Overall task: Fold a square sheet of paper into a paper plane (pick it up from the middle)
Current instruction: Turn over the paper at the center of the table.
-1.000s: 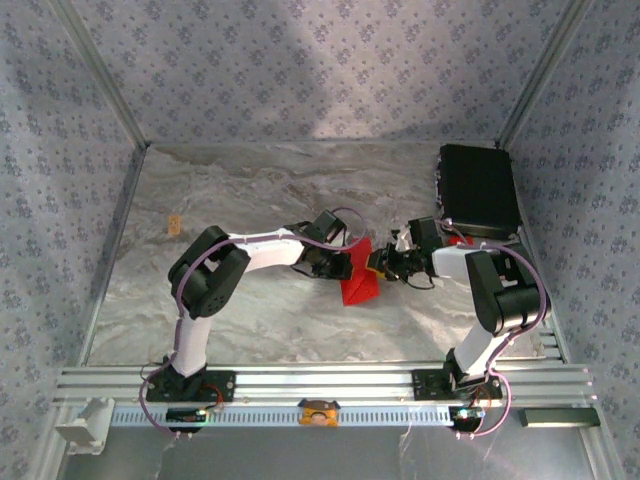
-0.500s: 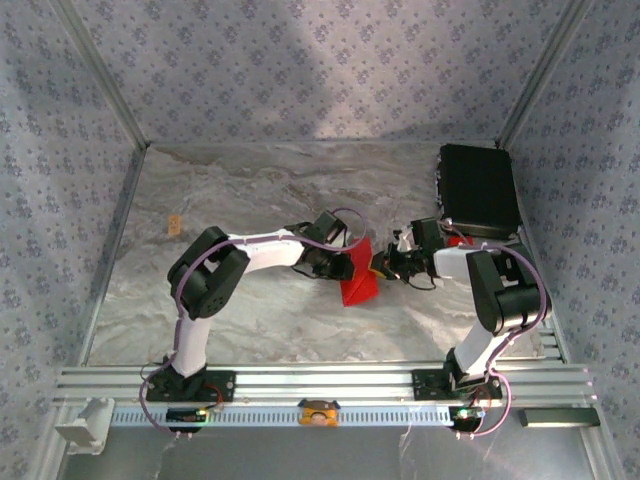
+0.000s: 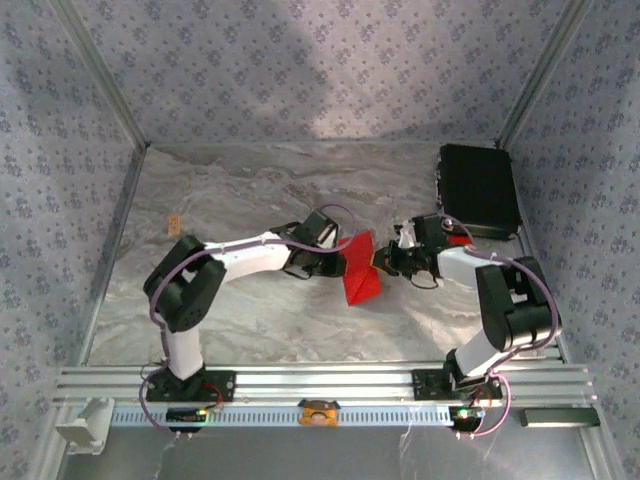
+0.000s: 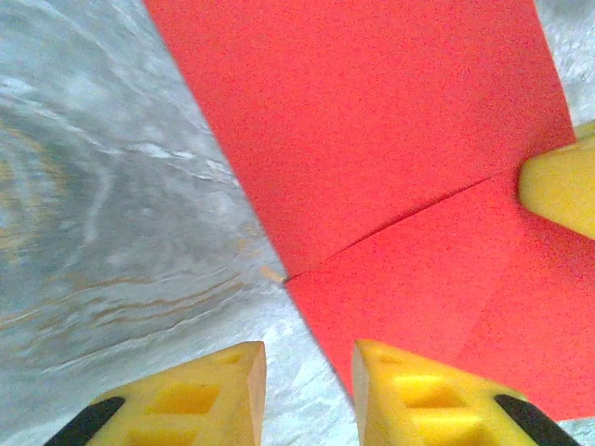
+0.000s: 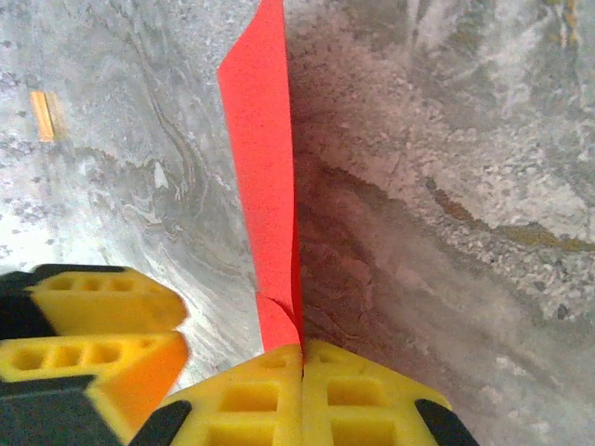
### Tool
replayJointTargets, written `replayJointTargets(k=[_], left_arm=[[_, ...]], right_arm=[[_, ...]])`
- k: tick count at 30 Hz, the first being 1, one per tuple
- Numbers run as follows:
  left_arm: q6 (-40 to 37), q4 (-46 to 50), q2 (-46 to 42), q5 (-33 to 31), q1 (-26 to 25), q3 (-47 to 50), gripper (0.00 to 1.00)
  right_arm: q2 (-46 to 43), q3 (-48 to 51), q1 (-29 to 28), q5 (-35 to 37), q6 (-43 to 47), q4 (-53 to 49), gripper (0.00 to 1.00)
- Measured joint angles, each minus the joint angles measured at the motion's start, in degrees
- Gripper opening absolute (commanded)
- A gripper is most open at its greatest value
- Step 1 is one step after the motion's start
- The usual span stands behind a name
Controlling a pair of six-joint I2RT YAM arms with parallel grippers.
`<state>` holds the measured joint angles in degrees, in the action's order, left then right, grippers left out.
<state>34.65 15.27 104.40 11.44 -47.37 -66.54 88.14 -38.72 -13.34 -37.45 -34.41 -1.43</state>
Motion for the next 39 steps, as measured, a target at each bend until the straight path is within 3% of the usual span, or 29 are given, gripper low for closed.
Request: replayJointTargets(k=[9,15,18,19,20,21,25,29,34,39], left_arm=[[1.55,-0.17,-12.28,-13.18,0.02,6.34,0.39],[3.69,-1.16,-19.65,-20.50,0.50,11.47,0.53],[5.09,-1.81,-22.77,-23.32,1.16,14.12,0.69],[5.60,-2.03,-23.74,-23.98,1.49,14.95,0.78],[6.12,-2.32,-24.68,-24.63,1.88,15.82,0.93],[6.82,-2.45,-25.42,-25.20,2.23,16.52,0.99],[8.55,-2.27,-27.52,-27.47,3.48,18.21,1.00],[10.05,-1.90,-29.22,-30.23,3.78,18.84,1.00],[12.87,-1.73,-34.27,-34.64,4.20,22.91,1.00],[15.23,-1.88,-40.92,-38.12,5.44,27.41,1.00]], right_arm=[[-8.72,-6.27,-5.79,13.88,6.82,-11.82,0.05],[-12.70,-12.00,-13.51,30.82,10.71,-20.55,0.04],[-12.87,-15.21,-17.62,40.94,12.63,-25.16,0.04],[-12.83,-16.11,-18.73,44.11,13.11,-26.49,0.04],[-12.81,-16.87,-19.71,47.41,13.49,-27.87,0.04],[-12.70,-17.46,-20.39,50.05,13.66,-29.05,0.04],[-10.84,-19.21,-23.28,62.79,13.79,-33.18,0.03],[-7.54,-20.09,-27.17,70.73,13.75,-35.39,0.04],[-0.13,-23.76,-31.56,74.18,13.27,-37.20,0.05],[8.66,-30.10,-35.30,72.08,13.22,-37.81,0.06]])
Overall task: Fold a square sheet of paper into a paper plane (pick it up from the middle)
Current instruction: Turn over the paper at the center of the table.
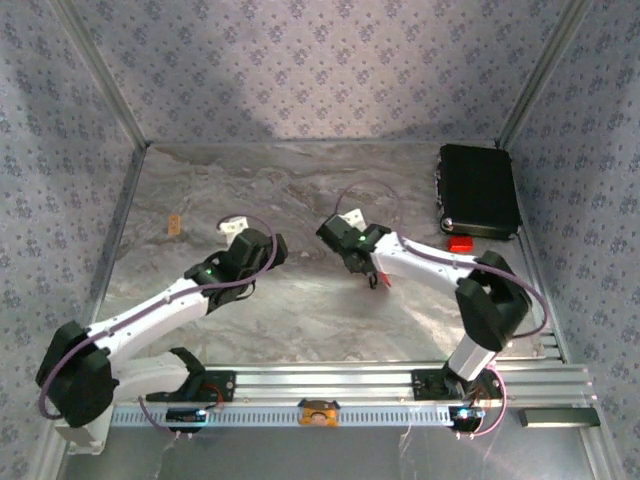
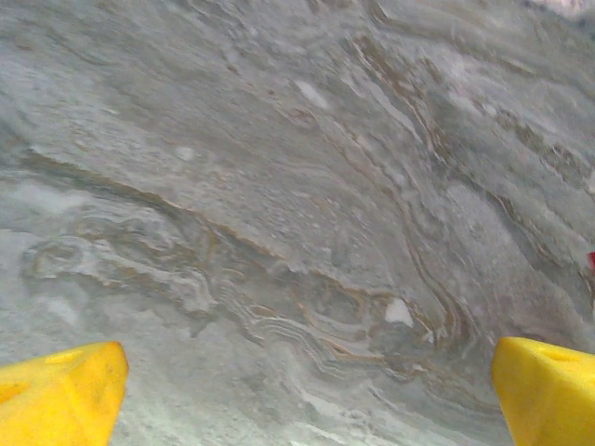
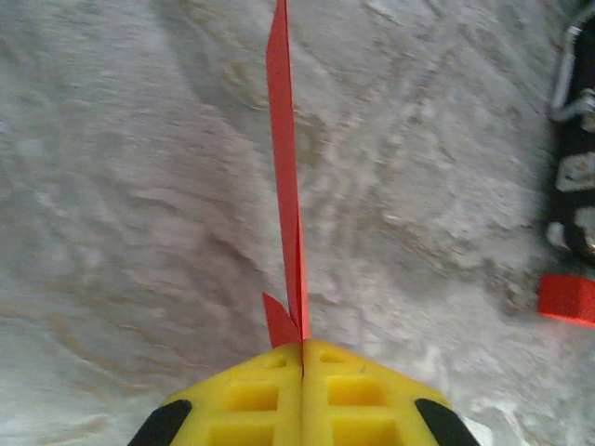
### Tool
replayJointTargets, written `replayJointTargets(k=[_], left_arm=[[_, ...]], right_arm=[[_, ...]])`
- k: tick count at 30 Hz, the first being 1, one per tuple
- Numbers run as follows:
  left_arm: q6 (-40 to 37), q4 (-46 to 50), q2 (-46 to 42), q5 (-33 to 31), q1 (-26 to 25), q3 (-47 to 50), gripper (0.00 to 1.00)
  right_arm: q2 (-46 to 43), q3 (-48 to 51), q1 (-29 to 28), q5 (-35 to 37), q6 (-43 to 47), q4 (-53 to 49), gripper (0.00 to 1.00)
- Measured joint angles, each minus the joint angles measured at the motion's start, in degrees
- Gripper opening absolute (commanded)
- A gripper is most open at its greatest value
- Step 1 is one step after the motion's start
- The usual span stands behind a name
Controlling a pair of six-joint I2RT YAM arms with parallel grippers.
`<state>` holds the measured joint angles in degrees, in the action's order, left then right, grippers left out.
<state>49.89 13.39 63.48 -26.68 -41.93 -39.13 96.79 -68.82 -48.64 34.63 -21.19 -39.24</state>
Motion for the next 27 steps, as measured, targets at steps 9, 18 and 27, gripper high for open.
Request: replayJointTargets(k=[9,18,27], left_arm=[[0.81,0.68,-6.21,-0.39,2.60,3.54,1.00],[-0.28,0.42,-7.21,4.66,3.69,3.69,1.00],[-3.63,-0.48,4.17,14.43,4.02,-0.11,0.88]], right_arm=[[7.30,-7.02,-1.99,-13.14,0.02,0.79,0.12],[9.18,-8.44,0.85,-32.48,-1.07,4.33,0.29],[-1.49,6.25,15.82,-55.60,-5.55,17.73,0.42]])
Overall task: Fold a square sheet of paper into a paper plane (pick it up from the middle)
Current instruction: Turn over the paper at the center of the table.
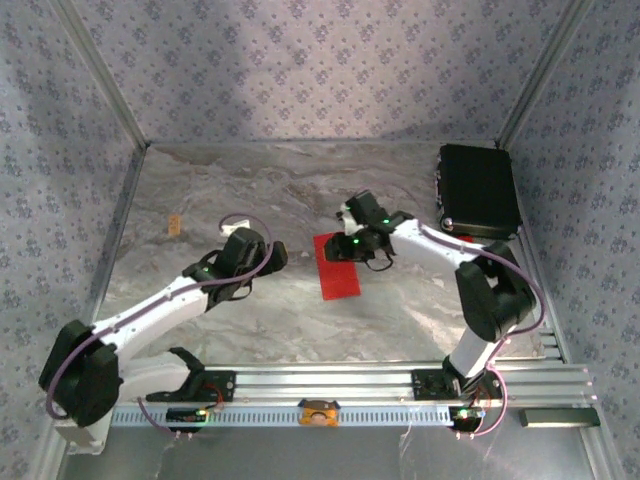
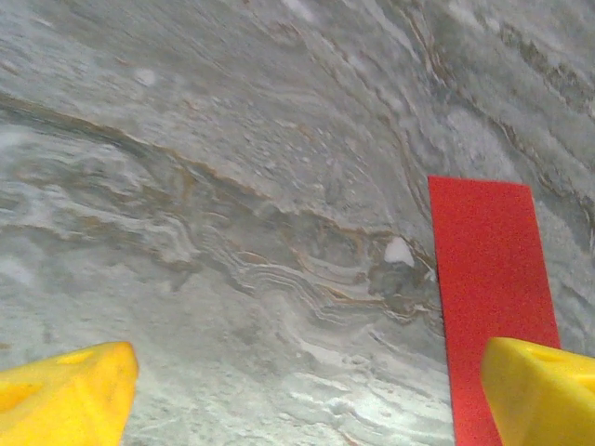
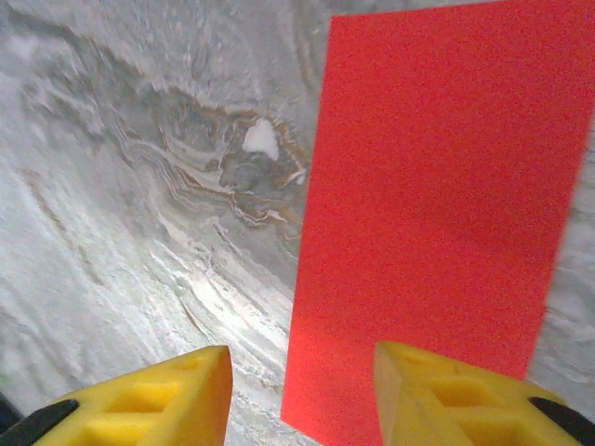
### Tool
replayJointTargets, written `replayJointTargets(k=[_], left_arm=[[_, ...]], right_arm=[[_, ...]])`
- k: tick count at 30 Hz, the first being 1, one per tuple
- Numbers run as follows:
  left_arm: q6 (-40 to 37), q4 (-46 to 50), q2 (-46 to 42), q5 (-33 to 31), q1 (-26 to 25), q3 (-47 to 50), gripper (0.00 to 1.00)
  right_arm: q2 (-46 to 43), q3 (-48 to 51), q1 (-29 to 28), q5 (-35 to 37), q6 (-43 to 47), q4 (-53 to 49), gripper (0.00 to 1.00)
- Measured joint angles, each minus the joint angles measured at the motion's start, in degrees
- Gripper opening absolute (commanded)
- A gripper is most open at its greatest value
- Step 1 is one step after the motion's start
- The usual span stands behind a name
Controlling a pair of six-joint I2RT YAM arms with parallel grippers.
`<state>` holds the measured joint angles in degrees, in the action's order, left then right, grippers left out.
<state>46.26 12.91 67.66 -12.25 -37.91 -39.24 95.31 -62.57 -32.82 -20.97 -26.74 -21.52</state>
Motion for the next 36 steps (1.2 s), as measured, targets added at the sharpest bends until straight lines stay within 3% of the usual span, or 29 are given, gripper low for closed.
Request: replayJointTargets(k=[3,11,21,36], left_arm=[[-0.59,-0.72,4.15,3.48,0.00,-2.40,0.82],[-1.20,-2.21,14.60,13.84,0.00,-8.00,0.68],[-0.33,-4.63,22.51,23.69,0.00,-11.63,0.62],[2.29,-7.13,32.74,31.58,0.04,-16.81,0.49]], right_arm=[[-0.74,3.76,4.24,-4.68,-1.11,2.82,0.25],[3.06,8.35,9.99,-11.96,-3.37,7.80,0.06],[8.28,8.66,10.36,-14.23,-4.09,10.58,0.04],[8.83,13.90,11.65,-17.46,-10.45,19.69,0.04]])
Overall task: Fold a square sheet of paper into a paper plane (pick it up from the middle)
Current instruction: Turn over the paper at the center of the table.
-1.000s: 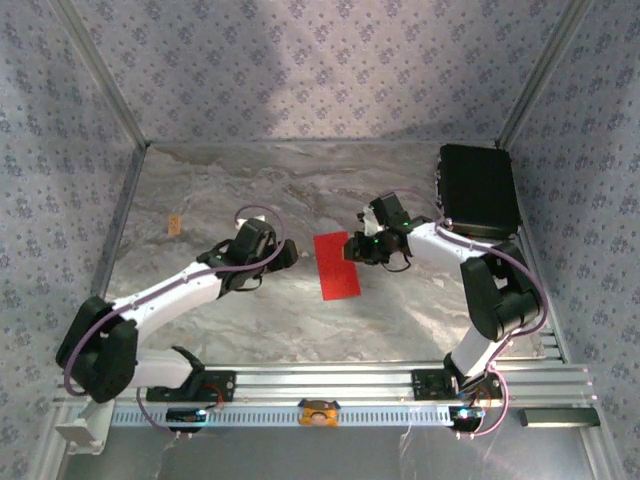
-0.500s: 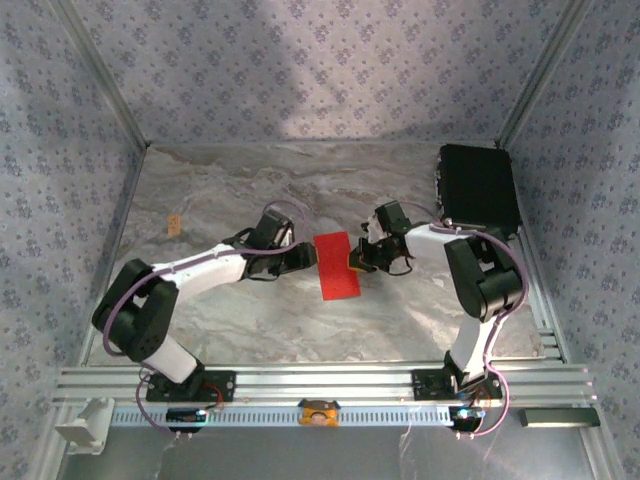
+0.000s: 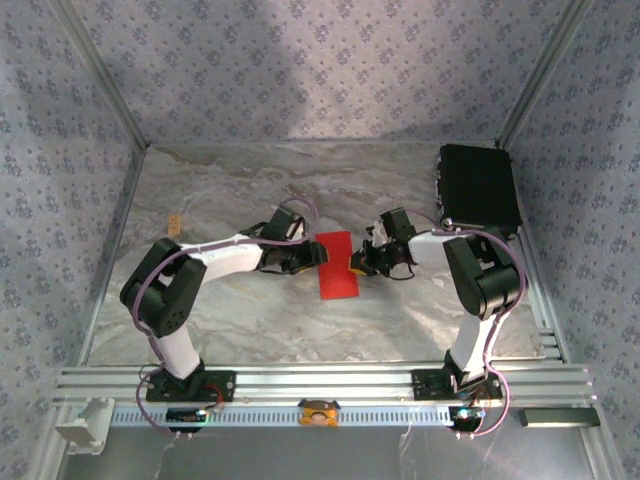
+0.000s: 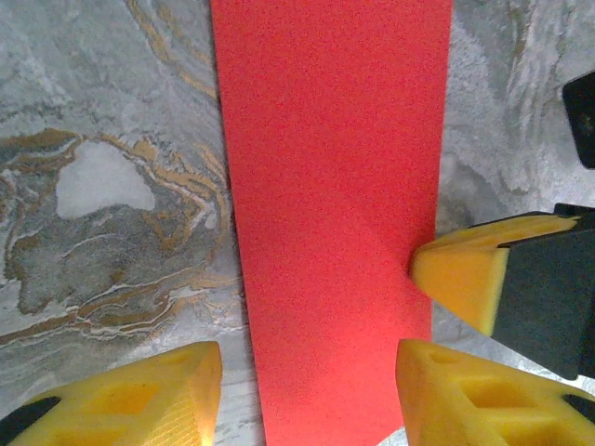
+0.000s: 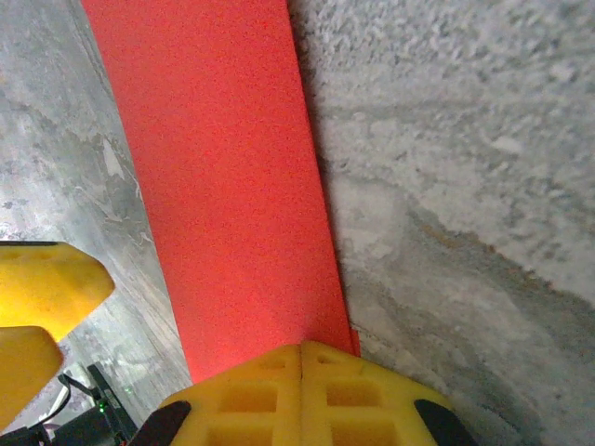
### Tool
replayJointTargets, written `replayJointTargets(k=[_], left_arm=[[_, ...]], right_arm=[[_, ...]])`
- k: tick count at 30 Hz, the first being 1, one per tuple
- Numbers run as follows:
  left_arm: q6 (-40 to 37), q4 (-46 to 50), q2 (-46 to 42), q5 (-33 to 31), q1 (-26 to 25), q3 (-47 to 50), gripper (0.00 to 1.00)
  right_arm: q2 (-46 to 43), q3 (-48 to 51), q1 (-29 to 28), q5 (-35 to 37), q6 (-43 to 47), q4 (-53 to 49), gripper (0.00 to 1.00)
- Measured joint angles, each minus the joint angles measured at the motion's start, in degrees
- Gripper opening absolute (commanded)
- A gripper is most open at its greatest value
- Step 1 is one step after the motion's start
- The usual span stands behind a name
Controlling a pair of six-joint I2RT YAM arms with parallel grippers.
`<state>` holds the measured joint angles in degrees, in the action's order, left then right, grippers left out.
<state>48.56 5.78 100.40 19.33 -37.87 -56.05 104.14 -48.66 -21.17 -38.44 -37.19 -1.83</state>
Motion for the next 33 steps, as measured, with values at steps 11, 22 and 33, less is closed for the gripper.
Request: replayJointTargets(k=[11,22,33], left_arm=[[1.68,-0.46,4.50,2.23,0.00,-2.21,0.44],[2.14,-1.14,5.16,2.49,0.00,-2.40,0.41],[3.56,-4.15,5.16,3.41,0.00,-1.42,0.39]], right_arm=[[-0.11,0.37,0.00,0.04,-0.79,0.63,0.04],[-0.11,0.37,0.00,0.04,-0.79,0.61,0.04],[-0.22,0.39,0.00,0.20,-0.81,0.59,0.05]])
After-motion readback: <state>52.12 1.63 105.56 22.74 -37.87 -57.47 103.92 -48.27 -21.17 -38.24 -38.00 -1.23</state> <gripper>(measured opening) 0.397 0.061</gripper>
